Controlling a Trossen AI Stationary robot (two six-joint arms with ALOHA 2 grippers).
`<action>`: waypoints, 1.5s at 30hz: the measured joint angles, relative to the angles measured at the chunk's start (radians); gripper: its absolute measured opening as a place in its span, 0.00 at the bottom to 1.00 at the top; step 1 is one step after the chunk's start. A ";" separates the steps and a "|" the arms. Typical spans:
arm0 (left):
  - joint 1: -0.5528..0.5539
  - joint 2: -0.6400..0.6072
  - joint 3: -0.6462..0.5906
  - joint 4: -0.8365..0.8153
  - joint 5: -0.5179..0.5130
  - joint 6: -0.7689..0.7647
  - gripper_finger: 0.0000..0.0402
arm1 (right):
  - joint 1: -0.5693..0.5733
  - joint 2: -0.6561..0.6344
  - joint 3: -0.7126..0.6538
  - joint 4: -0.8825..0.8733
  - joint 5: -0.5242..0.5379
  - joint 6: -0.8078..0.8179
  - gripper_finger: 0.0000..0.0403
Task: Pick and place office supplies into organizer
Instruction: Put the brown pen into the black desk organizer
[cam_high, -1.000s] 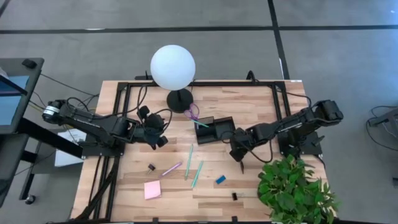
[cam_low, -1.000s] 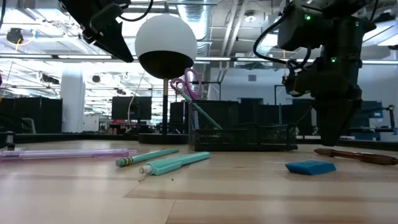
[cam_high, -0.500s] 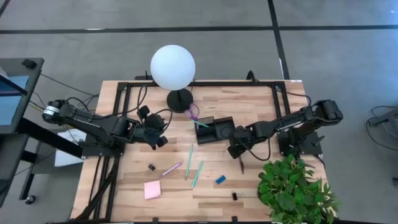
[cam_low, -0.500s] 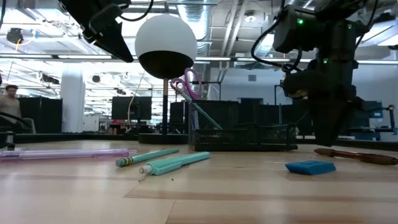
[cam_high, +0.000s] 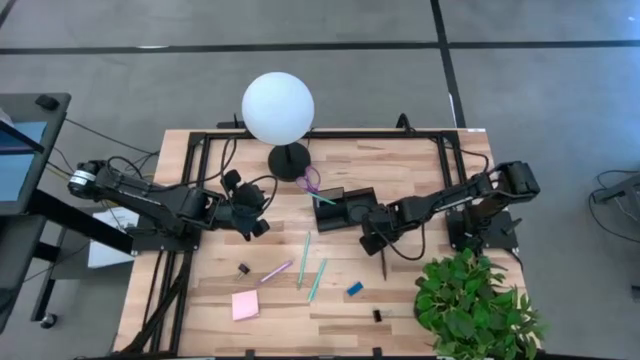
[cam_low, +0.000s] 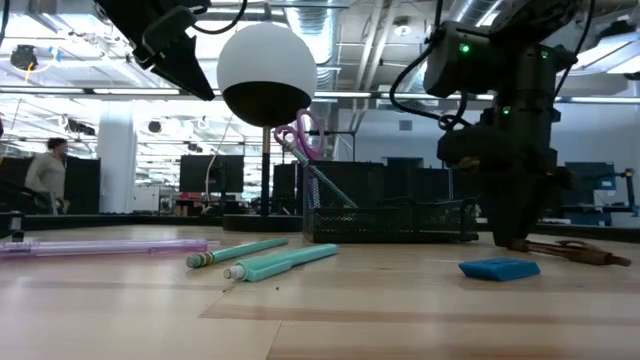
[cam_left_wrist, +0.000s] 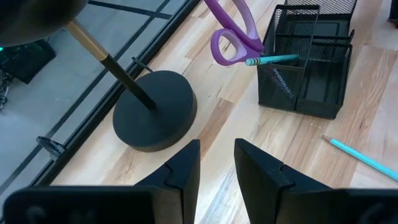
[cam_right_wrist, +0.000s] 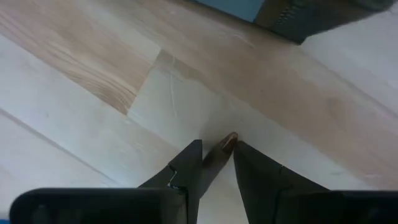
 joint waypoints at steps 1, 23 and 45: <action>0.000 0.000 0.000 0.000 0.000 0.000 0.24 | 0.000 -0.001 0.000 -0.011 -0.003 0.000 0.22; 0.000 0.000 0.000 0.001 -0.052 -0.056 0.24 | 0.008 -0.075 0.005 0.103 0.228 -0.101 0.06; 0.000 0.000 0.000 0.183 -0.054 0.051 0.24 | -0.105 -0.177 0.008 0.914 0.347 -0.897 0.04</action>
